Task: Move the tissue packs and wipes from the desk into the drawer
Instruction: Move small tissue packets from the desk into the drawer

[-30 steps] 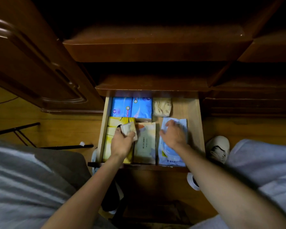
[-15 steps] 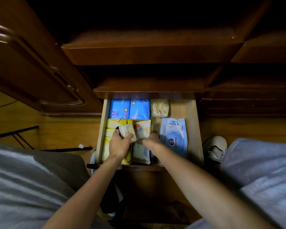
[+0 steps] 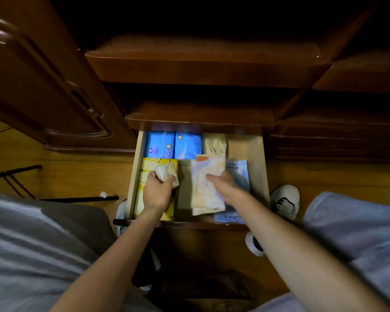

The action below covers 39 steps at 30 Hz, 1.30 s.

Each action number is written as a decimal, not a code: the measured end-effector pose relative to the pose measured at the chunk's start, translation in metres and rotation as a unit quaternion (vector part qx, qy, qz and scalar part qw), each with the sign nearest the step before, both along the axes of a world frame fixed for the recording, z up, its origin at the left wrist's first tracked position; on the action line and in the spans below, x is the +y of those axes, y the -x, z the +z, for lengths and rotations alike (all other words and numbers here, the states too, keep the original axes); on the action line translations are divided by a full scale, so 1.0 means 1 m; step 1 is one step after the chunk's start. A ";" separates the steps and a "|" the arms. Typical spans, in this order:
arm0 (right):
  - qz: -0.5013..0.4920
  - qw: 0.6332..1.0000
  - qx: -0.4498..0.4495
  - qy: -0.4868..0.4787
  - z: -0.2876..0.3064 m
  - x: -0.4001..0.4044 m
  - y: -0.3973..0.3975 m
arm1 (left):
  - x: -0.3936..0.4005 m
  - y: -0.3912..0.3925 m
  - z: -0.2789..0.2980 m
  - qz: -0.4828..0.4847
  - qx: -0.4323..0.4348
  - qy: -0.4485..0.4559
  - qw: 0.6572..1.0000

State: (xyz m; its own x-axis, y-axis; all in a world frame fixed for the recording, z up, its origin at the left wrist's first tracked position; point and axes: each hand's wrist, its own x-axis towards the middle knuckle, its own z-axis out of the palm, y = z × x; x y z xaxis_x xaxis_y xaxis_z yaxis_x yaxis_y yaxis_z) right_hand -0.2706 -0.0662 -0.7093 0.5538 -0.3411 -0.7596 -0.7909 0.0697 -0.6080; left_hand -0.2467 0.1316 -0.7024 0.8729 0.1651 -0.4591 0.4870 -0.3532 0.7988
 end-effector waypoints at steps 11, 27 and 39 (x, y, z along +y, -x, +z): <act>0.068 0.976 0.164 0.129 -0.012 -0.027 0.019 | -0.001 -0.002 0.008 0.009 0.000 -0.004 1.000; 0.094 0.975 0.063 0.191 0.029 -0.026 0.017 | 0.002 -0.003 0.013 0.027 0.002 0.017 1.000; 0.640 0.732 0.103 0.209 0.020 0.005 -0.009 | 0.014 -0.005 0.022 0.051 -0.015 0.028 0.998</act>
State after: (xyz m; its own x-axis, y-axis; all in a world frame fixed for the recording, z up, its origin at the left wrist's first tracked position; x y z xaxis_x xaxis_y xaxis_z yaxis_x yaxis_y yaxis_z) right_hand -0.2612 -0.0608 -0.6894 0.5112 0.1303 -0.8495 -0.1224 -0.9673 -0.2220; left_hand -0.2412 0.1460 -0.6803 0.8666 0.2290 -0.4433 0.4931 -0.2583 0.8307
